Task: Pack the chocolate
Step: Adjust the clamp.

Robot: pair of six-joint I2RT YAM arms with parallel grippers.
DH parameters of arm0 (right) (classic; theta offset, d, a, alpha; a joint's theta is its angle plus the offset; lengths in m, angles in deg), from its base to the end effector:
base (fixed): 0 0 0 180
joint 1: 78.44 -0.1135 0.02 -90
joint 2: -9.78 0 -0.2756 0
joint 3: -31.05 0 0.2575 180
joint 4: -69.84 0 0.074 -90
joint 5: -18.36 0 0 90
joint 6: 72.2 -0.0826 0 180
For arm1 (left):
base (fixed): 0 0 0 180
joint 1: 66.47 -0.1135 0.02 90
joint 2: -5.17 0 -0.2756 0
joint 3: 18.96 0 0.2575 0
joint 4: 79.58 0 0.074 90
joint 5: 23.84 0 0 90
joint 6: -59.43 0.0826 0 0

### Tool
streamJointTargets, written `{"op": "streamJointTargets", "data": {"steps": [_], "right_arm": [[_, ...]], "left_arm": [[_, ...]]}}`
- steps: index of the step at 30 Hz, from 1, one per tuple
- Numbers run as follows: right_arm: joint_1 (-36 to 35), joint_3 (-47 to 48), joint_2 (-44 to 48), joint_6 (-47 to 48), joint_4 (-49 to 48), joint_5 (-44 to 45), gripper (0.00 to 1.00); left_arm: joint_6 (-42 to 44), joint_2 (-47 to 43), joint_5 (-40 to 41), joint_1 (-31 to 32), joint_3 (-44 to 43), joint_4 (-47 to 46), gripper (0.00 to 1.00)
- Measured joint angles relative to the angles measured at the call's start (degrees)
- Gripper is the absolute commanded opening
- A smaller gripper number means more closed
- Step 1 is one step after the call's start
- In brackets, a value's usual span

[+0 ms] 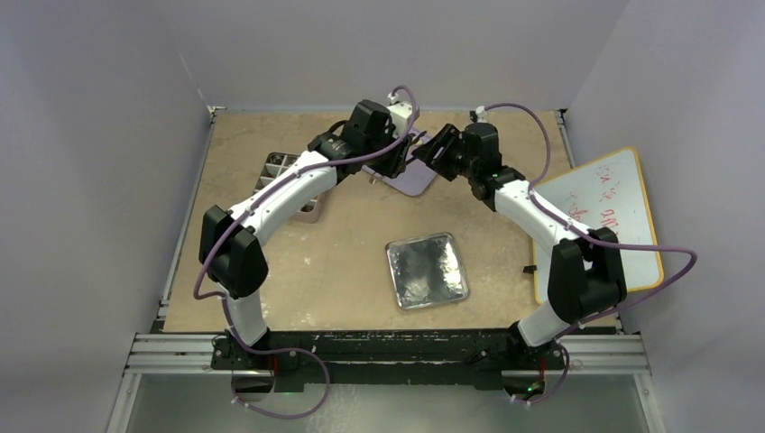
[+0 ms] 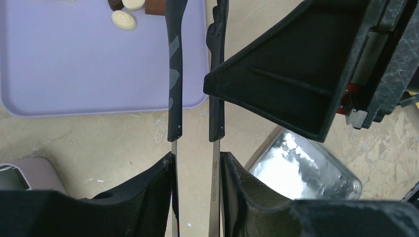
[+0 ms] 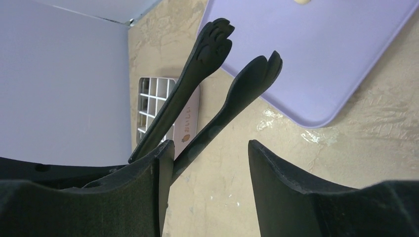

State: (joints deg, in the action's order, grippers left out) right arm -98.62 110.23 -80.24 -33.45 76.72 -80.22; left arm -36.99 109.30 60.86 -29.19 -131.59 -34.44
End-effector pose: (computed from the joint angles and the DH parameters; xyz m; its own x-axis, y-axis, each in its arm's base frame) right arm 0.3912 0.1569 0.2933 -0.5489 0.6199 -0.5608 -0.0742 0.6321 0.7713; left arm 0.3672 -0.2891 0.3256 -0.5459 0.2756 -0.7912 0.6048 0.7831 -0.1445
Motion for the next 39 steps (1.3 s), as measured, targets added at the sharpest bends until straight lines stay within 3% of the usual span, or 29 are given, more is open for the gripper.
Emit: {"op": "streamJointTargets", "data": {"steps": [3,11,18,26,33,39], "right_arm": [[0.04,0.0,-0.02,0.55,0.5,0.24,0.61],[0.13,-0.9,2.32,3.69,3.52,3.58,0.84],[0.5,-1.62,8.98,6.23,7.23,6.19,0.89],[0.66,-0.57,11.3,-9.75,17.33,6.88,0.87],[0.66,-10.14,16.61,-22.75,8.17,5.51,0.91],[0.66,-12.5,15.74,-26.99,-1.27,4.5,0.83]], "left_arm": [[-0.09,1.09,0.72,0.07,-0.63,-0.04,0.33],[-1.09,6.54,3.21,0.09,-3.61,0.35,0.3],[-2.21,8.15,2.32,0.02,-4.57,2.73,0.3],[-6.56,4.72,-5.11,0.0,-2.82,1.07,0.3],[-12.41,0.94,-12.15,-0.11,-2.43,-2.4,0.3],[-16.39,0.5,-18.05,-0.46,-1.68,-4.87,0.3]]}}
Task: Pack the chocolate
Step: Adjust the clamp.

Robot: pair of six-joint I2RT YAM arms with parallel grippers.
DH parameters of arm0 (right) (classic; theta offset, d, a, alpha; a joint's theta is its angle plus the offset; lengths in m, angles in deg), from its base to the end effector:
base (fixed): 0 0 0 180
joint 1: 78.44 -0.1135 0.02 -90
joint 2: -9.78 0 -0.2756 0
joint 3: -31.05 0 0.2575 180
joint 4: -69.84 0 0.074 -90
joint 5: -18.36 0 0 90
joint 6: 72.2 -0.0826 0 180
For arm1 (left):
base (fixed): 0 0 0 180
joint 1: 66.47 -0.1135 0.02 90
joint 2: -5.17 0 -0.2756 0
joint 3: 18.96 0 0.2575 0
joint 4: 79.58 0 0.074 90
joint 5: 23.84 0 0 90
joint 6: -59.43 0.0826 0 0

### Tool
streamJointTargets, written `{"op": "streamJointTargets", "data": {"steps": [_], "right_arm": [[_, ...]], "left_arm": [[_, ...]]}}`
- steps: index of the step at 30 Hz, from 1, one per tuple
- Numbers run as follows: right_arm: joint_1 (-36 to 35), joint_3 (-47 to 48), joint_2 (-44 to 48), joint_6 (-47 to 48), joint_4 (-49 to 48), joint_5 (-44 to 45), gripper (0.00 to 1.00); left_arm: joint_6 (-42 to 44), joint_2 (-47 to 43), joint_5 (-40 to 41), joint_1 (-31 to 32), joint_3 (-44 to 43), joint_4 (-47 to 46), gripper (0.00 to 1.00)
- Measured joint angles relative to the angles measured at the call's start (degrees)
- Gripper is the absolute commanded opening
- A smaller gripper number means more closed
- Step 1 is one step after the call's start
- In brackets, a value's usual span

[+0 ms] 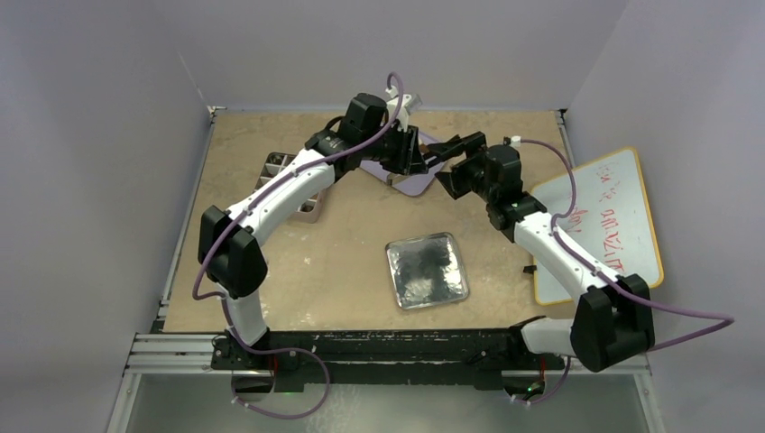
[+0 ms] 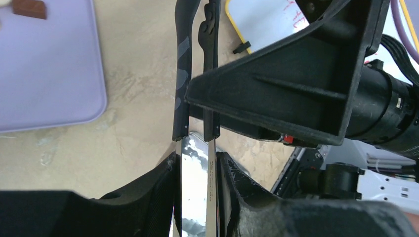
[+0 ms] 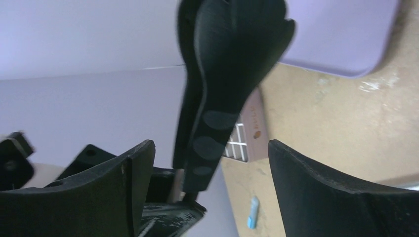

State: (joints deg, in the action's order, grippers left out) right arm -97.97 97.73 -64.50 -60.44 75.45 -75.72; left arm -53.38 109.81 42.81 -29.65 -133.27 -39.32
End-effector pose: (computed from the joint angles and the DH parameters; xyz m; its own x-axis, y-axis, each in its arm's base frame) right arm 0.3306 0.1235 0.3090 -0.4343 0.8821 -0.1825 0.1296 0.2617 0.9564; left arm 0.3586 -0.3094 0.3472 -0.6947 0.0755 -0.7153 0.6010 0.6072 -0.5196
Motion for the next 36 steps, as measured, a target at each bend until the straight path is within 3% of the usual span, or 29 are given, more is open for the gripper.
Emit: {"op": "streamJointTargets", "data": {"steps": [6,15,27,36], "right_arm": [[0.0,-2.43,-1.09,-2.91,-7.93,0.02,0.59],[0.0,-2.78,-3.17,-5.57,-9.4,-0.09,0.32],[0.0,-2.67,-6.45,-8.39,-8.26,-0.42,0.13],[0.0,-2.67,-7.04,-10.08,-8.04,-1.31,0.11]], "left_arm": [[-2.84,-0.09,-3.54,-1.01,2.03,-1.42,0.3],[-4.46,-0.2,-5.95,-2.71,4.17,-2.99,0.32],[5.03,-0.31,0.55,-2.73,4.5,-0.09,0.36],[11.85,-1.92,4.81,-2.73,5.25,1.6,0.45]]}}
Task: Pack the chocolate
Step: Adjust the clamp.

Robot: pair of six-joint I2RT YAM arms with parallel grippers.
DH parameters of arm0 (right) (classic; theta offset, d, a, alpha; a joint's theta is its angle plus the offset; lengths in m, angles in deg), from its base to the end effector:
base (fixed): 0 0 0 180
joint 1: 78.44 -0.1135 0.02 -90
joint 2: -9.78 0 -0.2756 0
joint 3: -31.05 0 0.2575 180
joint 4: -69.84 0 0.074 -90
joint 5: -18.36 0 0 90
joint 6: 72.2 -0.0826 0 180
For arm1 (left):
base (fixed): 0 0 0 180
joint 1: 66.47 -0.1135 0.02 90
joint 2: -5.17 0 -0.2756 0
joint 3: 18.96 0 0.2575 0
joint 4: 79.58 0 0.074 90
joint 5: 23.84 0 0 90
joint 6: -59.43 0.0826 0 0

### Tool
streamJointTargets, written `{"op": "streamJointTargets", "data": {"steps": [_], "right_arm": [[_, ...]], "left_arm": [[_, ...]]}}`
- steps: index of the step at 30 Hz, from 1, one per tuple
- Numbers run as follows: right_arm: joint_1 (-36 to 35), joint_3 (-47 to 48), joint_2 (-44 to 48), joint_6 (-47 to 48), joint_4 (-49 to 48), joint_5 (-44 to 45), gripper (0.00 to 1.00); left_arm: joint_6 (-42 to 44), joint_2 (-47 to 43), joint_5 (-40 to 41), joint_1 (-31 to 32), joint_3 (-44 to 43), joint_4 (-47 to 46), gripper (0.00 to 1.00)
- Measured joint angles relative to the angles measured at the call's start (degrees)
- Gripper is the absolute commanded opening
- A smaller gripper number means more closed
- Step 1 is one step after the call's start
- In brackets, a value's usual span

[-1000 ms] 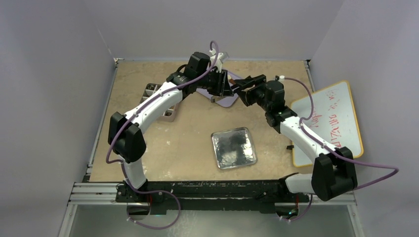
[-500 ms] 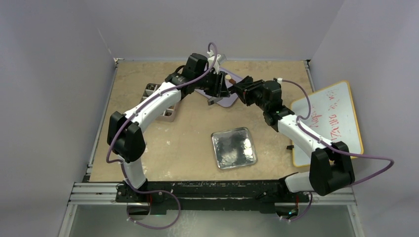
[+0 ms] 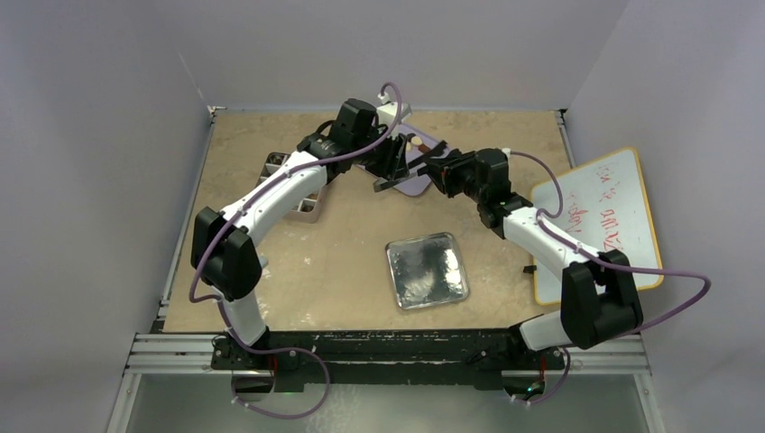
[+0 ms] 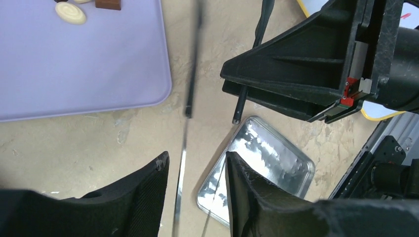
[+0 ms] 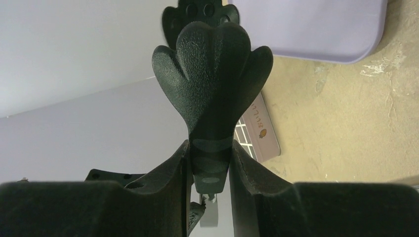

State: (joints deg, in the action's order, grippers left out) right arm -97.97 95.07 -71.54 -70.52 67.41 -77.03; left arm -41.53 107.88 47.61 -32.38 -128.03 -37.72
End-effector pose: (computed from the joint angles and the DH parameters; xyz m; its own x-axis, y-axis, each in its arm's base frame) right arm 0.3511 0.1328 0.2693 -0.4253 0.9050 -0.0042 0.2295 0.1124 0.9668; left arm 0.3667 -0.2799 0.3224 -0.6139 0.1979 -0.7641 0.6408 0.6902 -0.3362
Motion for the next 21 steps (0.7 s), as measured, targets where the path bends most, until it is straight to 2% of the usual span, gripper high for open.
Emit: {"op": "streamJointTargets", "data": {"steps": [8,21], "right_arm": [[0.04,-0.02,-1.2,-1.62,-1.44,-0.83,0.1],[0.11,-0.02,-2.47,-3.8,-2.97,-2.38,0.09]], "left_arm": [[2.51,-0.24,0.28,-0.02,0.07,0.55,0.51],[3.67,1.81,-1.46,-0.02,0.17,0.55,0.52]]}}
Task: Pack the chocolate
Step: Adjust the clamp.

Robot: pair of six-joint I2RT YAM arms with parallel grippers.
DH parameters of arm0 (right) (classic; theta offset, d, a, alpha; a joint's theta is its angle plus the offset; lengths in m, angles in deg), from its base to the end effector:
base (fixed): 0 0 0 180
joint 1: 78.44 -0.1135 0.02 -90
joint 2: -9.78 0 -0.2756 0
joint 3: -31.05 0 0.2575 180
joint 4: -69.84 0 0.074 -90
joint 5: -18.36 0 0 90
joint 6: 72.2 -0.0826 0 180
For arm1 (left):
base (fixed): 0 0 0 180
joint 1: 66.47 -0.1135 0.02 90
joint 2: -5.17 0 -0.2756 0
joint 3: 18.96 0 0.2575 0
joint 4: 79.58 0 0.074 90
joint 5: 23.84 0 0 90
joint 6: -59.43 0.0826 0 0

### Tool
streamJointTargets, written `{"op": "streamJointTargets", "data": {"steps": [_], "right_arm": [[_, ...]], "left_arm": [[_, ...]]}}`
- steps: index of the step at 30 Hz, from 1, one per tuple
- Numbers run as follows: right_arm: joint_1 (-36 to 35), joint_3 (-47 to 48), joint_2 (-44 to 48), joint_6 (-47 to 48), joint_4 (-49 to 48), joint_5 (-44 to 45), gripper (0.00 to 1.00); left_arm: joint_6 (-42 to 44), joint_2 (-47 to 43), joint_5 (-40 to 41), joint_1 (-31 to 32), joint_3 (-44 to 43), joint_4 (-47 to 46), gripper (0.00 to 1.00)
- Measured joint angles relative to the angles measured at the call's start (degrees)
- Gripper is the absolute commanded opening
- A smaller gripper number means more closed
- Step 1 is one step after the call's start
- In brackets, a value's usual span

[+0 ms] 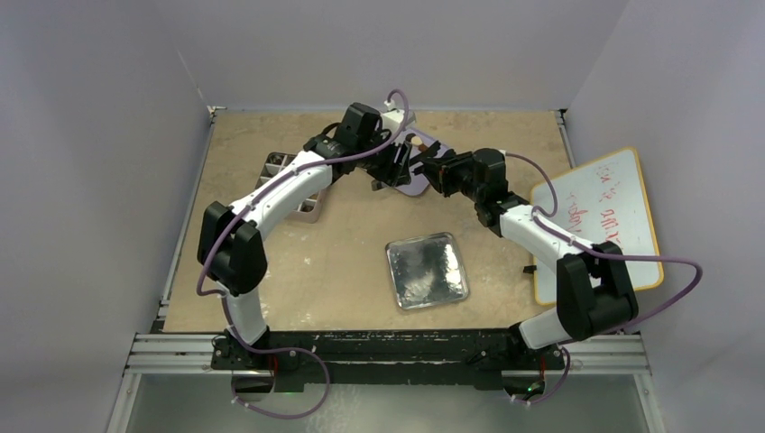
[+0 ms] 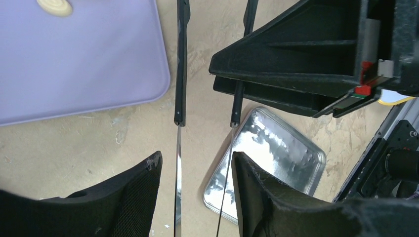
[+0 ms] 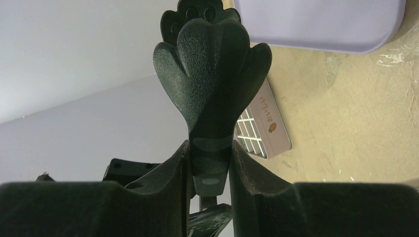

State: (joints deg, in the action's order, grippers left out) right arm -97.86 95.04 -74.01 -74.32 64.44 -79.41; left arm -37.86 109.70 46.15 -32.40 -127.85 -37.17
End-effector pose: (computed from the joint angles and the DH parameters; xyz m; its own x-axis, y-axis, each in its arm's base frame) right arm 0.3579 0.1380 0.2615 -0.4440 0.8934 0.0694 0.2511 0.0497 0.9667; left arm 0.3696 -0.2841 0.3064 -0.6015 0.2629 -0.7543 0.6788 0.6661 -0.3091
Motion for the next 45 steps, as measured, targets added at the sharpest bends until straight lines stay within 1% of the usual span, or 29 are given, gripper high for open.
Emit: {"op": "streamJointTargets", "data": {"steps": [4,8,14,21,25,34,36,38,39,42,45], "right_arm": [[0.0,-0.11,-0.33,-0.48,-0.37,-0.83,0.08],[0.0,-0.11,-0.33,-0.74,-0.85,-0.94,0.08],[0.0,-0.22,-0.61,-1.11,-1.31,-1.07,0.09],[0.11,-0.37,-1.2,-1.49,-1.57,-1.64,0.32],[0.2,-0.52,-0.92,-1.14,-0.85,-1.46,0.5],[0.76,-2.14,2.78,3.17,5.38,-0.24,0.71],[0.85,-2.64,3.74,4.57,7.08,0.37,0.8],[0.98,-3.06,5.68,6.95,9.46,1.2,0.94],[1.05,-3.26,7.1,8.17,10.71,1.57,0.98],[1.11,-3.61,13.07,13.42,14.32,3.28,0.99],[1.11,-3.65,19.34,18.71,18.51,5.22,0.99]], "left_arm": [[0.04,1.36,-0.33,0.0,0.0,0.04,0.5],[0.04,1.6,-0.61,0.0,0.0,-0.04,0.44],[0.02,1.6,-1.07,0.0,0.0,-0.13,0.4],[0.0,1.6,-1.01,0.02,0.0,-0.09,0.34],[-0.07,1.6,-0.5,0.13,0.0,0.04,0.32],[-0.17,1.57,2.45,-0.11,-0.04,-0.02,0.31],[-0.15,1.57,3.8,-0.24,-0.39,0.5,0.31],[-0.13,1.57,5.75,-0.26,-1.36,1.7,0.31],[-0.15,1.62,6.82,-0.28,-2.14,2.49,0.32],[-0.15,2.58,9.86,-0.28,-5.57,4.24,0.32],[-0.48,5.33,11.89,-0.55,-9.75,5.05,0.32]]}}
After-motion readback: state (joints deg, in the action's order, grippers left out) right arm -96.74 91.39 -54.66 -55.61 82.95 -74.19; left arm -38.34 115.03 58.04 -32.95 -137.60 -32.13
